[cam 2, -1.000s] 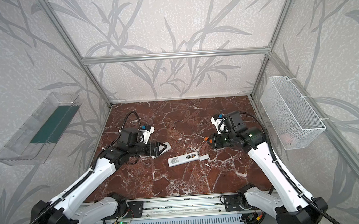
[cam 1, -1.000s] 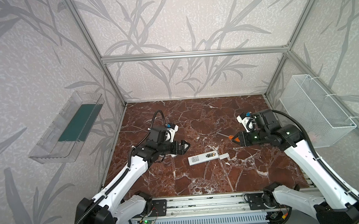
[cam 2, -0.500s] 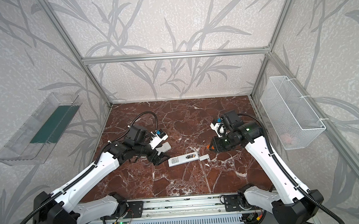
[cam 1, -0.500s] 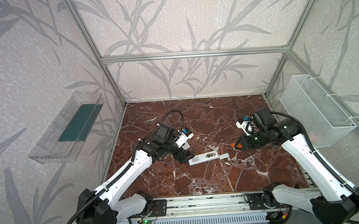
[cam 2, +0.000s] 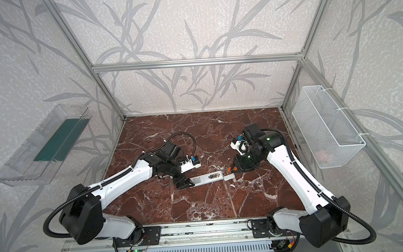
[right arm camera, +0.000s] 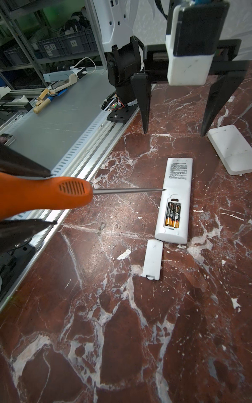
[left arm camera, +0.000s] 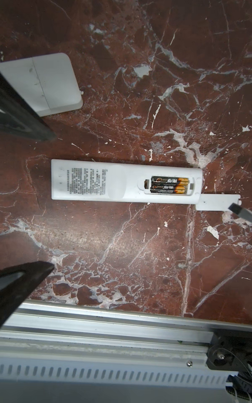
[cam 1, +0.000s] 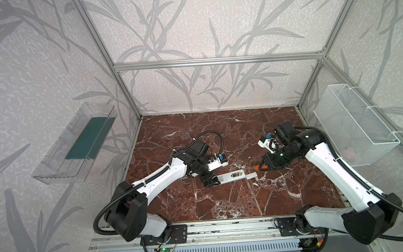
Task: Unload the batteries from the remote control
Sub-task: 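Grasp the white remote with the left gripper while the right gripper positions the screwdriver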
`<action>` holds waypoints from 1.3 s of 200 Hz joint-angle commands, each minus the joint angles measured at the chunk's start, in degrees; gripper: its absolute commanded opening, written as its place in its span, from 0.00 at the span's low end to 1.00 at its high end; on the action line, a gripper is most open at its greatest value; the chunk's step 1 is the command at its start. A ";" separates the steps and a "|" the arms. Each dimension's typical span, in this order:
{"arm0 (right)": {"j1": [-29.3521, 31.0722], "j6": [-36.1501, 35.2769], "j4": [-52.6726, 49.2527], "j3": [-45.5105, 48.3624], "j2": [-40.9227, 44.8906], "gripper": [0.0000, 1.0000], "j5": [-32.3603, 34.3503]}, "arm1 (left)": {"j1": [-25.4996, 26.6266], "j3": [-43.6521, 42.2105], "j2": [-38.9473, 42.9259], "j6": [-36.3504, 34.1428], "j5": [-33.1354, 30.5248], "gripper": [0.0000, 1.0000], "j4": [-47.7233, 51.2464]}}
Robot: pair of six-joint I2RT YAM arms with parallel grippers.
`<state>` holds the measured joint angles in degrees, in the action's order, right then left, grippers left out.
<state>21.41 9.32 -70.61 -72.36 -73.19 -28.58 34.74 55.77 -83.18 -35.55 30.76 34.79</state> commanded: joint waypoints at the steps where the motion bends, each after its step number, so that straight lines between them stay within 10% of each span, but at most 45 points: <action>1: 0.46 -1.57 -0.29 -0.97 -0.96 0.00 -1.22 | 0.41 -0.06 -1.43 -6.00 1.14 0.84 -2.23; 260: 1.26 -2.36 -0.38 -2.58 -5.23 0.00 1.77 | 7.25 3.41 -17.06 -2.06 -17.67 0.68 -3.51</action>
<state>22.39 7.86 -69.08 -73.41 -78.06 -27.29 41.17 58.46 -99.53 -36.42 15.20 29.30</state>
